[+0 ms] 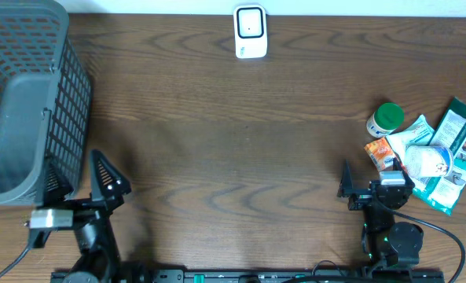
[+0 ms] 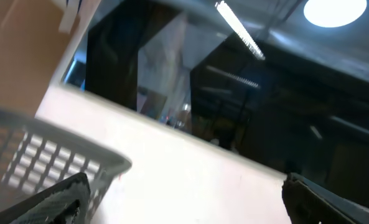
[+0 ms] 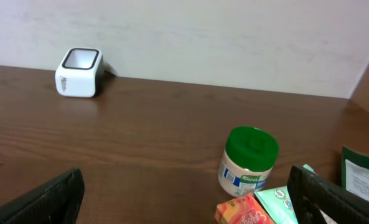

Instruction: Scan the item barcode

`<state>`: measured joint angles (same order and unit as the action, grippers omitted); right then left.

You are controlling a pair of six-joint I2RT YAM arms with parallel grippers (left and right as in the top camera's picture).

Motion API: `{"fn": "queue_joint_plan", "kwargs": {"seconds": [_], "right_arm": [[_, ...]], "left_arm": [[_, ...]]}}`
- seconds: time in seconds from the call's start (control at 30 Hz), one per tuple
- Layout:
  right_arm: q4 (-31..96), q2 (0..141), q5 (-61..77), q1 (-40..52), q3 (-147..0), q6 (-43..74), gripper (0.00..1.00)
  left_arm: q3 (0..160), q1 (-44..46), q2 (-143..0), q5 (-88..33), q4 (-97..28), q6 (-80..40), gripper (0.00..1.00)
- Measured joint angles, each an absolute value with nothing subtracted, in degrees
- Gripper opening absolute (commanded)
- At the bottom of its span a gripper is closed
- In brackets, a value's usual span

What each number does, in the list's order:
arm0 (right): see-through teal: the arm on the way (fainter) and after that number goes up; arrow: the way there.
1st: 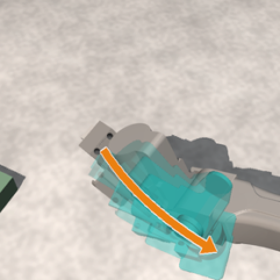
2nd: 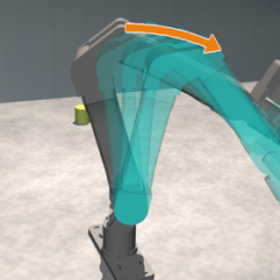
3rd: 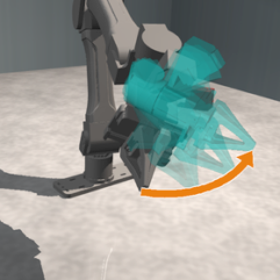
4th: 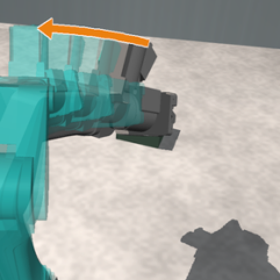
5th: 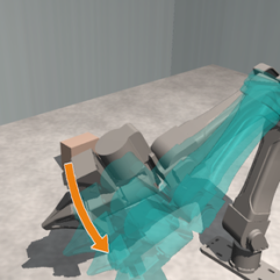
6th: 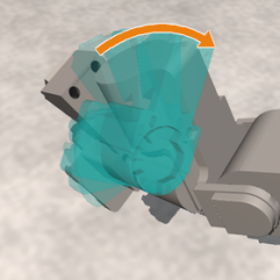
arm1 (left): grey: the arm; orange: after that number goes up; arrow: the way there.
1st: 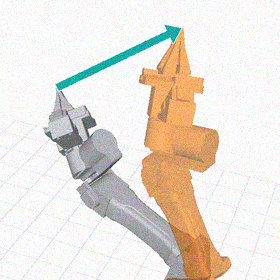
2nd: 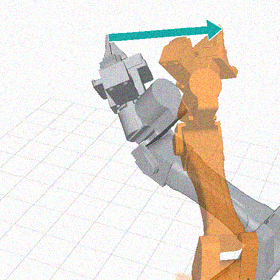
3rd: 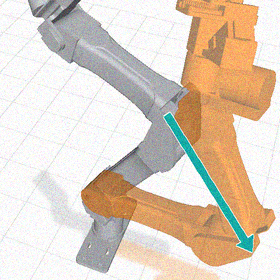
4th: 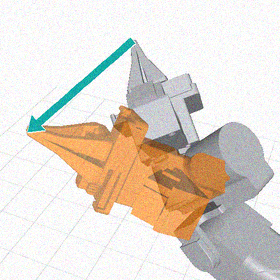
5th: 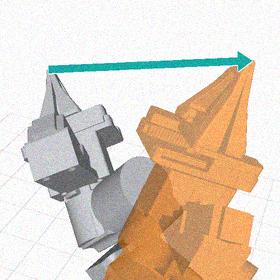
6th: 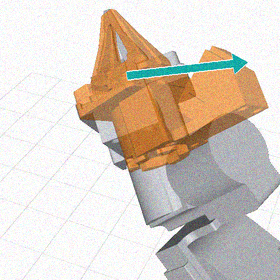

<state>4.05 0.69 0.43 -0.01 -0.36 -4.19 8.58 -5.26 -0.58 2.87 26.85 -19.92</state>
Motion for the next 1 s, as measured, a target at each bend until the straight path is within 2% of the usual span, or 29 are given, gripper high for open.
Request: {"fn": "queue_joint_plan", "kwargs": {"seconds": [0.33, 0.6, 0.87, 1.0], "right_arm": [[4.1, 0.7, 0.4, 0.0, -0.4, -4.2, 0.99], [4.1, 0.7, 0.4, 0.0, -0.4, -4.2, 0.99], [4.1, 0.7, 0.4, 0.0, -0.4, -4.2, 0.99], [4.1, 0.7, 0.4, 0.0, -0.4, -4.2, 0.99]], "left_arm": [[1.7, -5.3, -0.6, 2.9, 27.1, -22.6, 0.98], [0.3, -5.3, -0.6, 2.9, 20.8, -22.7, 0.98], [0.3, -5.3, -0.6, 2.8, 1.6, -22.7, 0.98], [0.7, -5.3, -0.6, 1.2, -1.0, -21.5, 0.98]]}}
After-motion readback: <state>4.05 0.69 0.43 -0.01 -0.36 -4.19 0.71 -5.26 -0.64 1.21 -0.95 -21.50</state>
